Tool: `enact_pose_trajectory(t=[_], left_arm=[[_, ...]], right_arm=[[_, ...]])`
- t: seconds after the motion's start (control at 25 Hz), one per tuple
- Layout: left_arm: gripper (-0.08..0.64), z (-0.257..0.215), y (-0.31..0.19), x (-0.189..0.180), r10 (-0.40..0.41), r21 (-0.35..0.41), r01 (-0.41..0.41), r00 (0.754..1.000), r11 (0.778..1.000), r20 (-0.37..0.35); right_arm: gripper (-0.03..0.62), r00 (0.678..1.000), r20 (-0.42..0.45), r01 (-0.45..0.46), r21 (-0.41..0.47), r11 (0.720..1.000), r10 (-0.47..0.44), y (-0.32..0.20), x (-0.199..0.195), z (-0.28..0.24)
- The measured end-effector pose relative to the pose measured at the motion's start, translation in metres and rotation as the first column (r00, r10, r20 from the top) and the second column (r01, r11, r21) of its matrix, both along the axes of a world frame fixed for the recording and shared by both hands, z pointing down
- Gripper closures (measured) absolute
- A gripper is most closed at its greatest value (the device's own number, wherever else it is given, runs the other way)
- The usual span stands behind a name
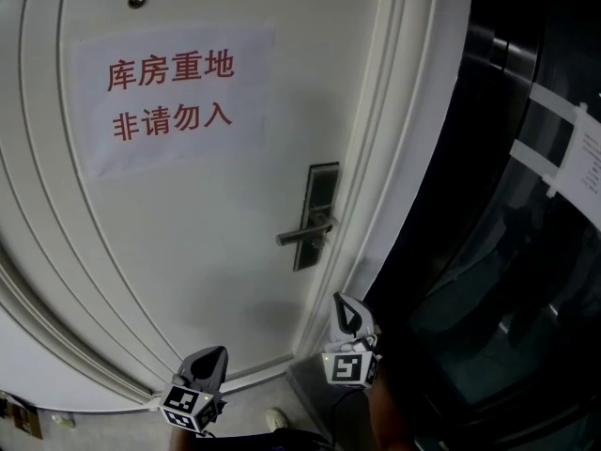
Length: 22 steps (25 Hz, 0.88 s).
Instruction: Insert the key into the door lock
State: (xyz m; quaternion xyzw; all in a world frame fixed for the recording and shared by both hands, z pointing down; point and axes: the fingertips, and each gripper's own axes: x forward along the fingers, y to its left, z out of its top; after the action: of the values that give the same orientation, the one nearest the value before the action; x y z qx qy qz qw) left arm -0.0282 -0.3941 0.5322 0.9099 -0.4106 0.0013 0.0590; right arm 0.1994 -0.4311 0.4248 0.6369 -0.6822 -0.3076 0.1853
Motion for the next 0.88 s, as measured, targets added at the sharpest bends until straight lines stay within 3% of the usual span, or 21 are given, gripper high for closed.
enact_pose_trajectory(t=[0.16,0.44,0.6,0.88], left_arm=[[0.558,-0.005,0.010,0.001,0.015,0.013,-0.015,1.000,1.000,-0.005],[0.558,-0.003,0.028,0.012,0.055,0.013,-0.055,0.999,0.998,0.000],[0.558,-0.002,0.038,0.012,0.069,0.008,-0.069,0.998,0.998,0.000],[0.558,0.004,0.052,0.011,0.094,-0.002,-0.094,0.996,0.996,0.003]], right_arm=[[0.591,0.977,0.205,0.064,-0.006,0.998,-0.062,0.023,0.000,0.005],[0.591,0.851,0.520,0.118,-0.052,0.992,-0.074,0.059,0.012,0.033],[0.591,0.804,0.591,0.132,-0.080,0.988,-0.060,0.078,0.010,0.048],[0.591,0.778,0.627,0.131,-0.104,0.986,-0.037,0.109,-0.006,0.067]])
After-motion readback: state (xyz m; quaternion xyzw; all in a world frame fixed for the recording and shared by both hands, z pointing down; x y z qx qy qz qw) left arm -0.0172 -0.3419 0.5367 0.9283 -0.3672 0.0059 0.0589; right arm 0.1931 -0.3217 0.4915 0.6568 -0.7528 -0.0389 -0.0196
